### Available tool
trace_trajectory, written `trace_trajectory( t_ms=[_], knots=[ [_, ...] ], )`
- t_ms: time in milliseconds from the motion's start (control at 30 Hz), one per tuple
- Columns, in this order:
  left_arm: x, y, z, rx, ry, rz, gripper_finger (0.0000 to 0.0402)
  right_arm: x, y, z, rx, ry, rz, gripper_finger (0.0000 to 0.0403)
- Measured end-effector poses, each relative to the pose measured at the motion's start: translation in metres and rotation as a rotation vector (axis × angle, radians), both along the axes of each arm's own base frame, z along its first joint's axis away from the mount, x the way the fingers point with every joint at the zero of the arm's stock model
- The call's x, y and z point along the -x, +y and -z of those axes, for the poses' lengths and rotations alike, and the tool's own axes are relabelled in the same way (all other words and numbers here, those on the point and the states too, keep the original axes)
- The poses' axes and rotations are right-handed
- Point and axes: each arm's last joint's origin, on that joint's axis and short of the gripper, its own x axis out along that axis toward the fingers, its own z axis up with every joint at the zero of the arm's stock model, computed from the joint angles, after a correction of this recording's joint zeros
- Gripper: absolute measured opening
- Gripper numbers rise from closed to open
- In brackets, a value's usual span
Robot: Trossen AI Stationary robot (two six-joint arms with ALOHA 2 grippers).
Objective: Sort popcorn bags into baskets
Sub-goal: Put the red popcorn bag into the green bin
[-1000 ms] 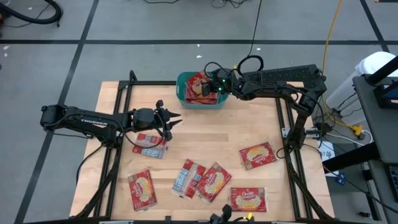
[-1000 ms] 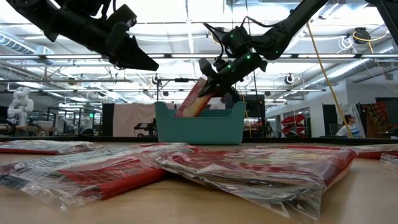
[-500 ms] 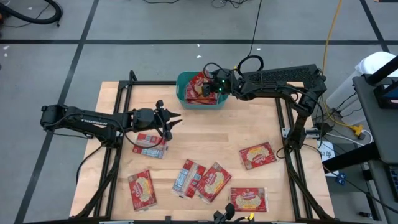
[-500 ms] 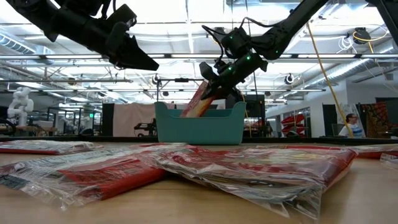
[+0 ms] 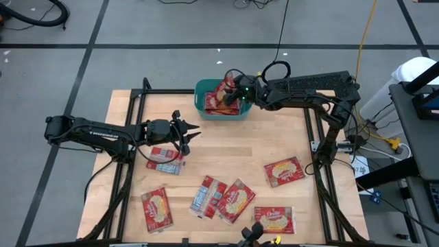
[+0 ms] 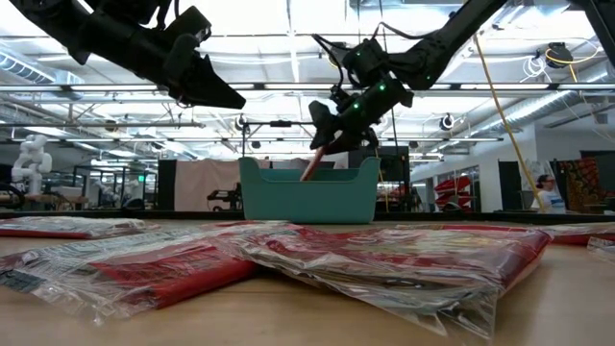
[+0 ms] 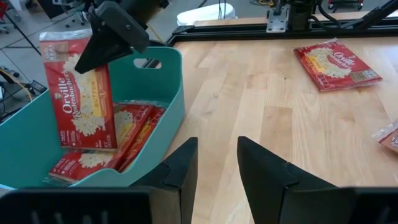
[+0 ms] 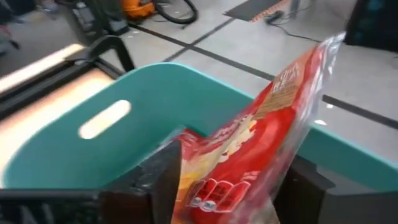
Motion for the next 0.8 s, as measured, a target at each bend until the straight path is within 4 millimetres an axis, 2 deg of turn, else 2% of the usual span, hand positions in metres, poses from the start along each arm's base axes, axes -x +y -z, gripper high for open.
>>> trace_trajectory(
  t_ms=[167,300,633,800],
  knots=[
    [0.000,0.000,0.000,-0.001,0.004,0.001,0.0118,0.002,0.000,-0.001,0.044,0.052,0.011,0.0242],
    [0.000,0.000,0.000,-0.001,0.005,0.000,0.0118,0.000,0.004,-0.001,0.030,0.049,-0.043,0.0255],
    [0.000,0.000,0.001,0.000,0.007,0.001,0.0118,-0.004,0.013,0.001,0.029,0.078,-0.076,0.0258],
    [0.000,0.000,0.001,0.001,0.006,0.000,0.0118,-0.001,0.012,0.004,0.080,0.169,-0.029,0.0258]
  ],
)
